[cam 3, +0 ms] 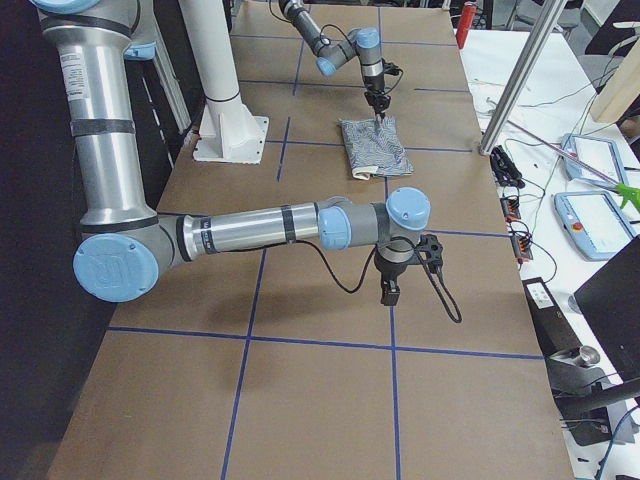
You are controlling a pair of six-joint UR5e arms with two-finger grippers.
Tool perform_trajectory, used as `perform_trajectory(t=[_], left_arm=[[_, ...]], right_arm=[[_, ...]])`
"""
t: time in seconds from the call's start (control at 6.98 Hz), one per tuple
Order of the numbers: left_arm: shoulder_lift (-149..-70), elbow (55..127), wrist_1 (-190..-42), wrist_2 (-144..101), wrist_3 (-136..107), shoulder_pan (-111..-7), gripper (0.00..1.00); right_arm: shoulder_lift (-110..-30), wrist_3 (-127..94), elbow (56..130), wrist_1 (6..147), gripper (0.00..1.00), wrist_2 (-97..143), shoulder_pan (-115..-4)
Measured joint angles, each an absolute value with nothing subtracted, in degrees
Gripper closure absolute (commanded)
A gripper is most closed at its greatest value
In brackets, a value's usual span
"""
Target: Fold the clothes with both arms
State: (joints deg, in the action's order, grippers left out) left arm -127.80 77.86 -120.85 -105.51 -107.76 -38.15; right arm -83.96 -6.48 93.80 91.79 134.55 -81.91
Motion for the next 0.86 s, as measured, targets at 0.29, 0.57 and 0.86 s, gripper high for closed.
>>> perform_trajectory(t=[0.29, 0.57, 0.86], left_arm=[[-127.6, 78.0, -120.8, -105.5, -106.8, -38.7, 1.0], [-127.4, 77.6, -119.9, -105.2, -101.3, -41.5, 1.0], [-127.3, 77.1, -119.4, -103.8, -97.2, -42.5, 0.0]], right_arm=[[-84.0, -6.5, 93.8, 91.8, 0.0, 134.6, -81.9], [-84.0, -6.5, 93.8, 91.7, 0.0, 134.6, -81.9], [-84.3, -6.5, 94.3, 91.7, 0.0, 134.6, -81.9]])
